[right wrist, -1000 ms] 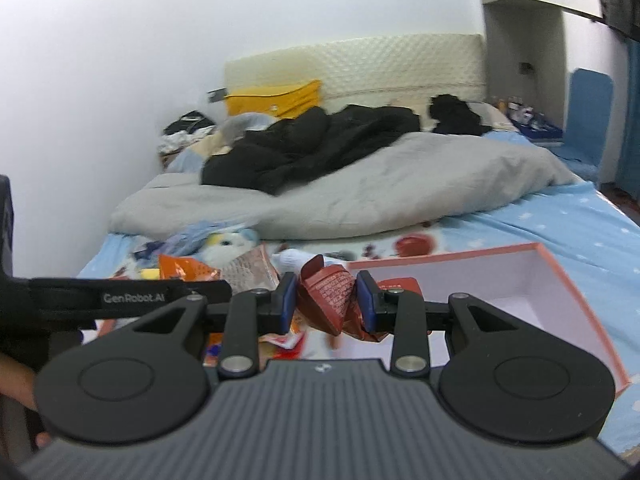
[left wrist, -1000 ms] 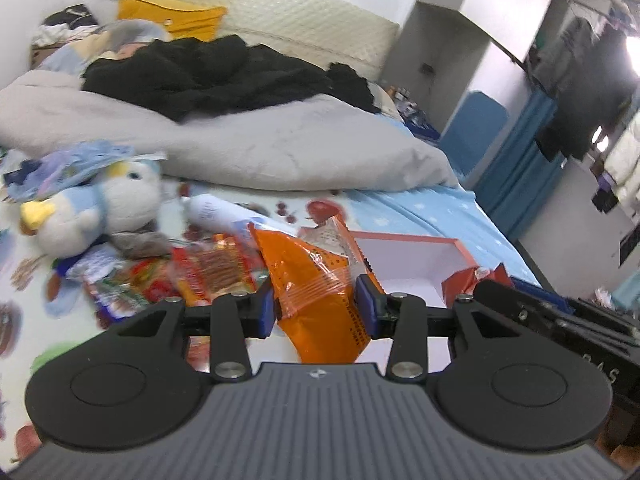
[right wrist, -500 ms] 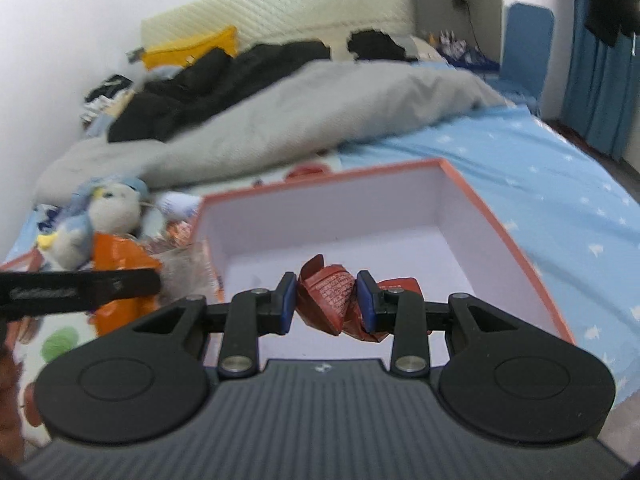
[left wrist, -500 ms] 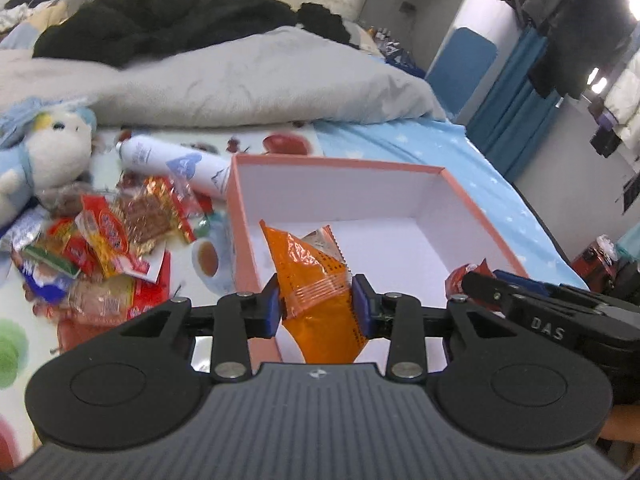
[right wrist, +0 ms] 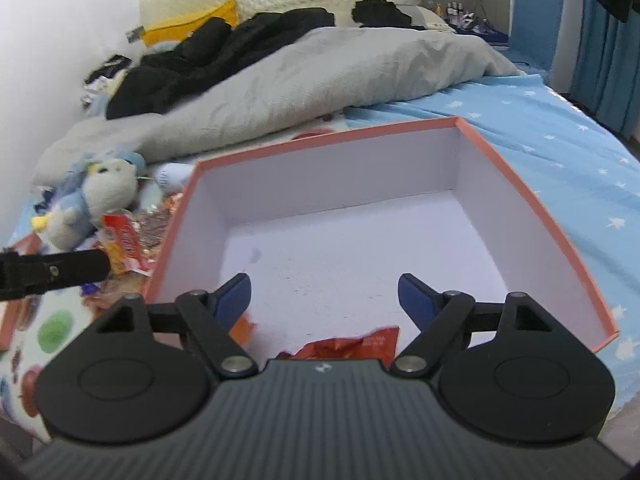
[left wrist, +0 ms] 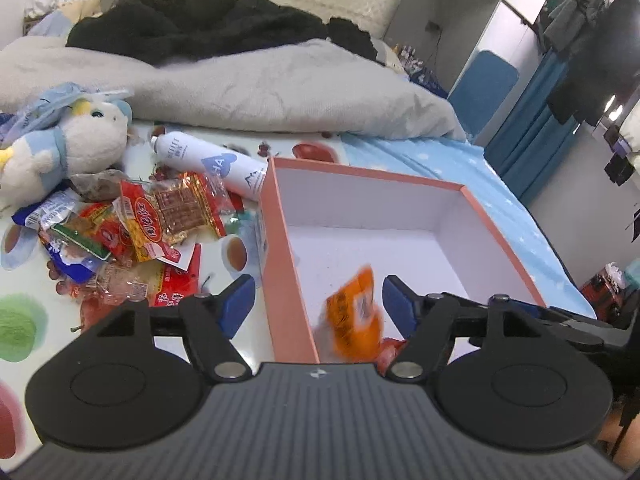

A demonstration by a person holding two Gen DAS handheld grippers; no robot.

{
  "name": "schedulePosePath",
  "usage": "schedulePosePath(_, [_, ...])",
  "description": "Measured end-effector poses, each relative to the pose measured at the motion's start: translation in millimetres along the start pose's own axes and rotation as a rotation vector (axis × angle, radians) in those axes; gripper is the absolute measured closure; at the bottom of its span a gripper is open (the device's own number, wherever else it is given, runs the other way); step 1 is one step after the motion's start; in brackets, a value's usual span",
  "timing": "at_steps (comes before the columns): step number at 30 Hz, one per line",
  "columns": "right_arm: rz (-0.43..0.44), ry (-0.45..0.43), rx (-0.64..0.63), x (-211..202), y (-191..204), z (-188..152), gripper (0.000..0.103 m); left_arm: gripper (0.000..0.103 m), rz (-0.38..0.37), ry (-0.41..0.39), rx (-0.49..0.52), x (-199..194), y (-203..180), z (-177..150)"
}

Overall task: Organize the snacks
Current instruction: 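Withdraw both open grippers from the box back toward the snack pile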

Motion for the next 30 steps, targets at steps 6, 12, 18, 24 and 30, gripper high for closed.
schedulePosePath(6, [0.059, -0.054, -0.056, -14.7, 19.0, 6.0, 0.021, 0.028, 0.015, -0.032, 0.006, -25.4, 7.4, -2.8])
schedulePosePath(12, [0.085, -0.105, -0.029, -32.8, 36.1, 18.7, 0.021, 0.028, 0.026, -0.103, 0.005, -63.9, 23.5, 11.6])
schedulePosePath(18, [0.123, -0.164, -0.041, -51.7, 62.4, 28.4, 0.021, 0.028, 0.07, -0.187, 0.06, -107.7, 41.5, 25.3])
schedulePosePath(24, [0.169, -0.203, -0.01, -74.6, 90.7, 31.8, 0.021, 0.028, 0.116, -0.239, 0.045, -149.1, 70.2, 30.2])
schedulePosePath(30, [0.217, -0.204, -0.039, -92.8, 125.3, 21.5, 0.021, 0.028, 0.126, -0.267, 0.004, -179.2, 94.8, 23.2])
Point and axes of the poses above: each gripper's, at about its wrist camera, not at the fingertips, and x roughly the way its jaws point, y to its left, z to its top, the point moved 7 cm from there along x, roughly the way its jaws point, and after that the axes turned 9 degrees about -y, right-handed, at the moved point
